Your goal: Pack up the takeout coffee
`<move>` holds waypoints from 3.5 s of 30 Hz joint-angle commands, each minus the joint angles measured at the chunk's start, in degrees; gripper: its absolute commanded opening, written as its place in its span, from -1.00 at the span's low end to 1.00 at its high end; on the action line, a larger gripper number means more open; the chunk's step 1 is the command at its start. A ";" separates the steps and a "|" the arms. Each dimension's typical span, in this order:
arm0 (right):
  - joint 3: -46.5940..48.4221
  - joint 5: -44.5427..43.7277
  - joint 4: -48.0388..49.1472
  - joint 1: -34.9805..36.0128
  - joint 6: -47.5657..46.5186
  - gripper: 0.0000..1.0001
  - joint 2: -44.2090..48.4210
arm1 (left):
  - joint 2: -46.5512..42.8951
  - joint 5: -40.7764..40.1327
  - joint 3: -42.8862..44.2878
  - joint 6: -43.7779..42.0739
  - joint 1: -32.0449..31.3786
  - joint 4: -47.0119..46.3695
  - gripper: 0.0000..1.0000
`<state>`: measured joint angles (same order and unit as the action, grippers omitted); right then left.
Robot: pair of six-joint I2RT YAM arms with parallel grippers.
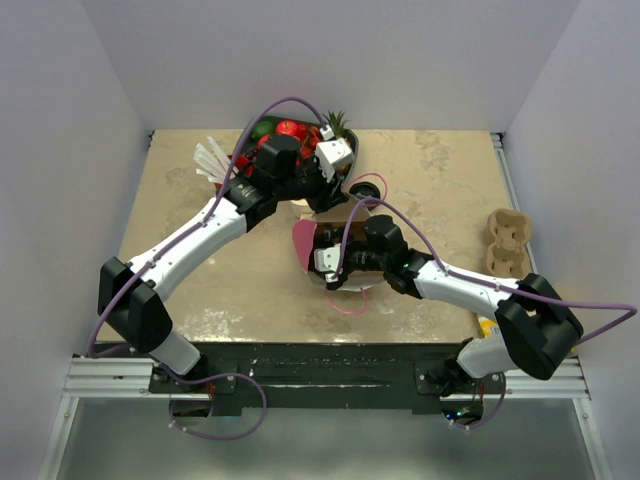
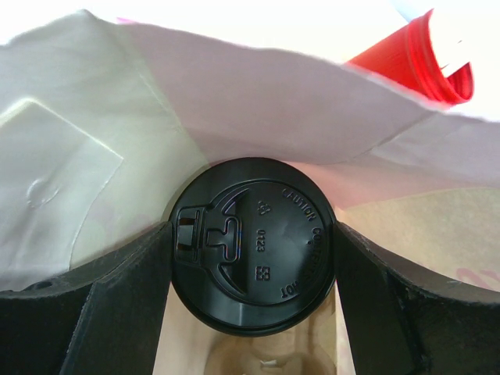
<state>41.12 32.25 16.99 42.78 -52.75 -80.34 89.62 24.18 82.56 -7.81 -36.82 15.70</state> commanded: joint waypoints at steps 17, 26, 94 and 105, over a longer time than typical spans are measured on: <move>0.80 -2.01 -0.03 1.25 -1.73 0.24 -1.84 | 5.82 3.59 9.72 -0.62 2.28 6.71 -0.78; 1.94 -6.32 0.85 1.25 -7.09 0.23 -5.44 | 5.21 5.87 8.76 -0.36 2.36 7.06 -1.00; 20.31 -24.78 -29.12 7.49 -0.62 0.24 -10.02 | -6.57 19.15 -2.50 11.77 2.37 -2.79 -1.00; 19.60 -23.12 -29.03 6.79 9.59 0.25 -8.52 | -5.78 18.53 -1.53 12.65 2.45 -3.22 -1.00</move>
<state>60.80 7.07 -7.90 51.27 -52.51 -89.01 84.60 38.37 76.77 1.91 -34.13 14.50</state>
